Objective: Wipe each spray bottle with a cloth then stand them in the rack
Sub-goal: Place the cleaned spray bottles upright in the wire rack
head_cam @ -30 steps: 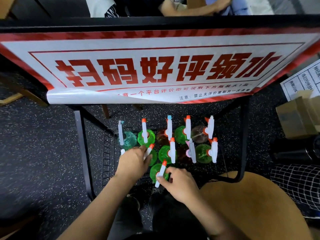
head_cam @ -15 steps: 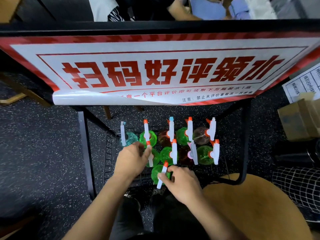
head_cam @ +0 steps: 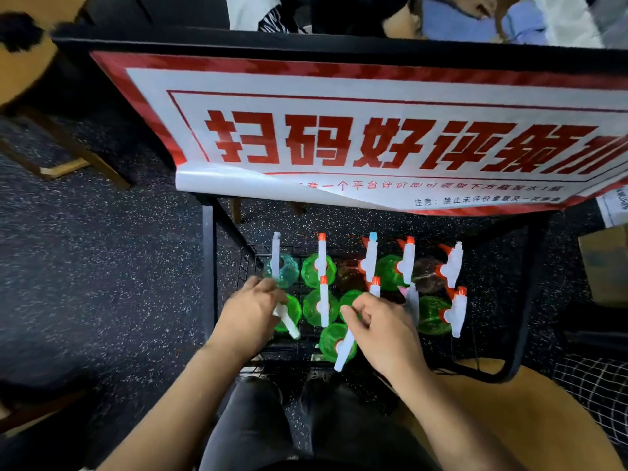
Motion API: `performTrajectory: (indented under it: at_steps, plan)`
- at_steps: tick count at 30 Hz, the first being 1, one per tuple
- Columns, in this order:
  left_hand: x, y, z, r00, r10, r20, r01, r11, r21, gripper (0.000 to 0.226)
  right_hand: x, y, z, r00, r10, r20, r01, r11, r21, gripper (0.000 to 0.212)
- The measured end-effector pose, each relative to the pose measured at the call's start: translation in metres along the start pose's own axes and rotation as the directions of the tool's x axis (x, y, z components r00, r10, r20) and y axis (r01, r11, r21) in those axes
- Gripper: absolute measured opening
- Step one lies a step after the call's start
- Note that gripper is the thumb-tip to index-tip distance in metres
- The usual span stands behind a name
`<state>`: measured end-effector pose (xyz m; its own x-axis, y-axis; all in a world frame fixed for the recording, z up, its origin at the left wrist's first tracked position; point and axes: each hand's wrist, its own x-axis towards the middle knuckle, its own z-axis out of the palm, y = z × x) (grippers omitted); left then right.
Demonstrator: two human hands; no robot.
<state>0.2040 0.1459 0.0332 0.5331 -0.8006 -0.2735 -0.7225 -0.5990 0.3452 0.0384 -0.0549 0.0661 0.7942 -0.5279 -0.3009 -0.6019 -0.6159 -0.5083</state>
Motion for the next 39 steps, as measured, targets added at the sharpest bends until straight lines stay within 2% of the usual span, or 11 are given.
performTrajectory:
  at_steps: [8, 11, 13, 17, 20, 23, 28, 31, 34, 36, 39]
  plan:
    - [-0.010, 0.011, 0.004, 0.986, -0.159, 0.051, 0.159, 0.987, 0.006, 0.034, 0.007, -0.011, 0.012, 0.998, -0.016, 0.060, 0.020, 0.998, -0.056, 0.020]
    - [-0.012, 0.014, 0.012, 0.974, -0.209, 0.086, 0.209, 0.978, 0.005, 0.039, 0.013, -0.024, 0.013, 0.990, -0.010, 0.139, 0.024, 0.995, -0.102, 0.040]
    - [-0.012, 0.013, 0.018, 0.957, -0.273, 0.094, 0.280, 0.958, -0.067, 0.045, 0.018, -0.033, 0.015, 0.987, -0.018, 0.157, 0.048, 0.981, -0.187, 0.047]
    - [-0.008, 0.013, 0.024, 0.880, -0.430, 0.201, 0.473, 0.827, -0.303, 0.041, 0.027, -0.046, 0.022, 0.987, -0.006, 0.159, 0.074, 0.900, -0.430, 0.041]
    - [-0.004, 0.014, 0.026, 0.827, -0.479, 0.296, 0.561, 0.653, -0.509, 0.038, 0.031, -0.050, 0.027, 0.983, 0.055, 0.177, 0.036, 0.881, -0.471, 0.040]
    - [-0.001, 0.011, 0.034, 0.810, -0.518, 0.275, 0.561, 0.547, -0.621, 0.035, 0.034, -0.049, 0.028, 0.978, 0.079, 0.193, 0.026, 0.871, -0.491, 0.042]
    - [0.000, 0.017, 0.036, 0.810, -0.552, 0.199, 0.525, 0.531, -0.665, 0.020, 0.027, -0.042, 0.017, 0.990, 0.035, 0.133, 0.020, 0.921, -0.390, 0.043]
    - [-0.003, 0.023, 0.039, 0.811, -0.556, 0.181, 0.507, 0.513, -0.692, 0.015, 0.012, -0.024, 0.010, 0.994, -0.094, -0.048, 0.086, 0.985, -0.152, 0.032]
    - [-0.006, 0.026, 0.042, 0.806, -0.569, 0.164, 0.495, 0.495, -0.714, 0.013, -0.008, -0.002, 0.009, 0.977, -0.086, -0.195, 0.088, 0.996, 0.000, 0.021]
    - [-0.006, 0.026, 0.042, 0.804, -0.564, 0.186, 0.497, 0.468, -0.731, 0.013, -0.019, 0.011, 0.011, 0.988, 0.003, -0.153, 0.006, 0.998, 0.061, 0.026]
    - [-0.007, 0.023, 0.042, 0.815, -0.540, 0.211, 0.497, 0.464, -0.733, 0.018, -0.029, 0.022, 0.014, 0.979, 0.174, 0.107, -0.179, 0.983, 0.043, 0.039]
